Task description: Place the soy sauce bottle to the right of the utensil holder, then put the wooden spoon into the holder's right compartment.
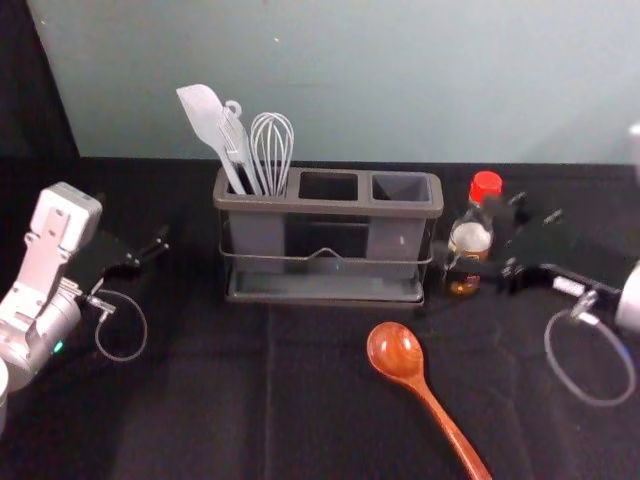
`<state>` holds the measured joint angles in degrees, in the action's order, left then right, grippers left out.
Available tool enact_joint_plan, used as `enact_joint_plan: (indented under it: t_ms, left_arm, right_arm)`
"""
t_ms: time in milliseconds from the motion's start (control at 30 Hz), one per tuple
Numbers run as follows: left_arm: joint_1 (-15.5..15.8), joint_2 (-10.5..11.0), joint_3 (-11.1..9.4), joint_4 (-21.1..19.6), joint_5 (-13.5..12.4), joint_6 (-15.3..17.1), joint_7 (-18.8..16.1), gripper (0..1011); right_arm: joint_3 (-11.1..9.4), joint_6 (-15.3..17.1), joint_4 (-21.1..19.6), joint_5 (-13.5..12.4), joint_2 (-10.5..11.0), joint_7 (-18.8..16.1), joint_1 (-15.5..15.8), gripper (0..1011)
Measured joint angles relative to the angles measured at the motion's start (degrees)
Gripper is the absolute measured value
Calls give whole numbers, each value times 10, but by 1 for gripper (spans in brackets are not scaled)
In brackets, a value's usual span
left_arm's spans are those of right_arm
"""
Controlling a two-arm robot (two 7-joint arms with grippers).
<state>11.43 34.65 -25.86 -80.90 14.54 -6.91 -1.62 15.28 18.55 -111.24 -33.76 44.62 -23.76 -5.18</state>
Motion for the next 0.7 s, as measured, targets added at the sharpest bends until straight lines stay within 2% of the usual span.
enact_joint_plan:
  t_ms: [100, 200, 267, 400, 433, 467, 533, 567, 700]
  left_arm:
    - [0, 0, 0, 0, 0, 0, 0, 1005]
    - [0, 0, 0, 0, 0, 0, 0, 1005]
    - [0, 0, 0, 0, 0, 0, 0, 1005]
    - [0, 0, 0, 0, 0, 0, 0, 1005]
    - [0, 0, 0, 0, 0, 0, 0, 1005]
    - [0, 0, 0, 0, 0, 0, 0, 1005]
    - [0, 0, 0, 0, 0, 0, 0, 1005]
    - [0, 0, 0, 0, 0, 0, 0, 1005]
    - [0, 0, 0, 0, 0, 0, 0, 1005]
  right_arm:
    - [21, 52, -11, -2, 2, 9, -9, 1004]
    - [56, 134, -16, -13, -3, 23, -33, 1004]
    - [70, 164, -13, -16, -9, 30, -43, 1004]
    - [94, 253, 10, -36, -44, 67, -67, 1004]
    - [94, 253, 10, -36, -44, 67, -67, 1004]
    - [101, 277, 16, -41, -55, 80, -74, 1004]
    - [109, 297, 21, -41, -65, 94, -80, 1004]
    - [115, 313, 27, -40, -77, 107, -86, 1004]
    - [129, 344, 41, -30, -101, 132, -97, 1004]
